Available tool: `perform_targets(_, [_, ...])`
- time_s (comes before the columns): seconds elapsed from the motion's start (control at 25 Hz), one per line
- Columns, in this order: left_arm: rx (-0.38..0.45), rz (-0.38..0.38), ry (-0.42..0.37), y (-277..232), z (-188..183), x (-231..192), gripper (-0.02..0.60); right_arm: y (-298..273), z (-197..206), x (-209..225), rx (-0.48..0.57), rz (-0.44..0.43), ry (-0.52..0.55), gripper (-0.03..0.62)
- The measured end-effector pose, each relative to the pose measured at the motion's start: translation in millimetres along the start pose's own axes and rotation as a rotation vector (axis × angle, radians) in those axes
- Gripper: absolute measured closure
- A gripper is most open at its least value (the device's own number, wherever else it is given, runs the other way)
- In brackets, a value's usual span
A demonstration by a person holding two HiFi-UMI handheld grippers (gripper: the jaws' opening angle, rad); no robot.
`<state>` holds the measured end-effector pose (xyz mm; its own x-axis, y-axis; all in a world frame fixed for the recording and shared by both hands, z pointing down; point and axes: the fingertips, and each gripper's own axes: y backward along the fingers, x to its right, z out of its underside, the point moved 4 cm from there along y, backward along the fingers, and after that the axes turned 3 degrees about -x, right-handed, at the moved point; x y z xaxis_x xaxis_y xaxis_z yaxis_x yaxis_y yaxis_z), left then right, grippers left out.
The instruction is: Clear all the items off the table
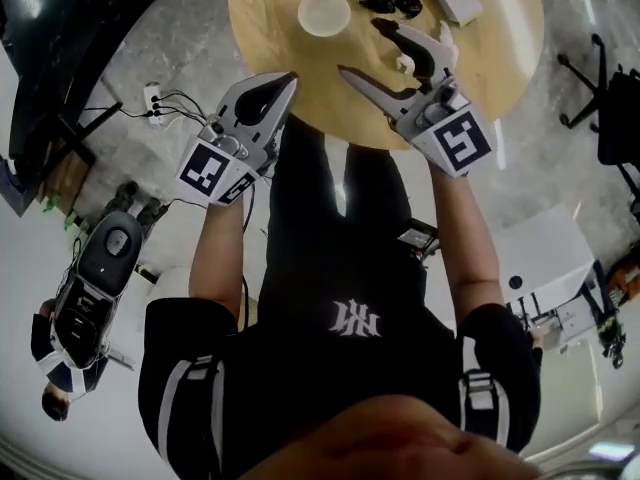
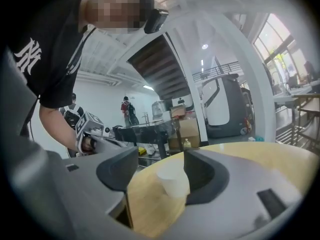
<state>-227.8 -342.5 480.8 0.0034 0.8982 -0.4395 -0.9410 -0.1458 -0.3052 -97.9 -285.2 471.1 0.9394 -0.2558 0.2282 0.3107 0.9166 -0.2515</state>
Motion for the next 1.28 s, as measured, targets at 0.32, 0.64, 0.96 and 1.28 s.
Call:
perform_targets(0.32, [-0.004, 0.005, -0.03, 11.1, 18.7, -50.2, 0.569, -88.8, 33.5, 14.1, -0.14, 0.037, 0.094, 0.217])
perform_targets(0.64, [0.01, 0.03, -0.029, 4.0, 21.3, -44.6, 0.569, -93.0, 49.4, 18.2, -0.284, 0.068, 0.132, 0.161])
perform_targets(0.96, [0.028, 0.015, -0.033, 10.7, 15.9, -49.7, 0.569, -90.6, 46.8, 21.3, -0.306, 0.086, 0.173, 0.25])
perform_targets(1.28, [0.057, -0.038, -0.055, 36.7, -1.8, -56.0, 0.569, -90.4, 1.7, 6.8, -0.266, 0.08, 0.157, 0.26])
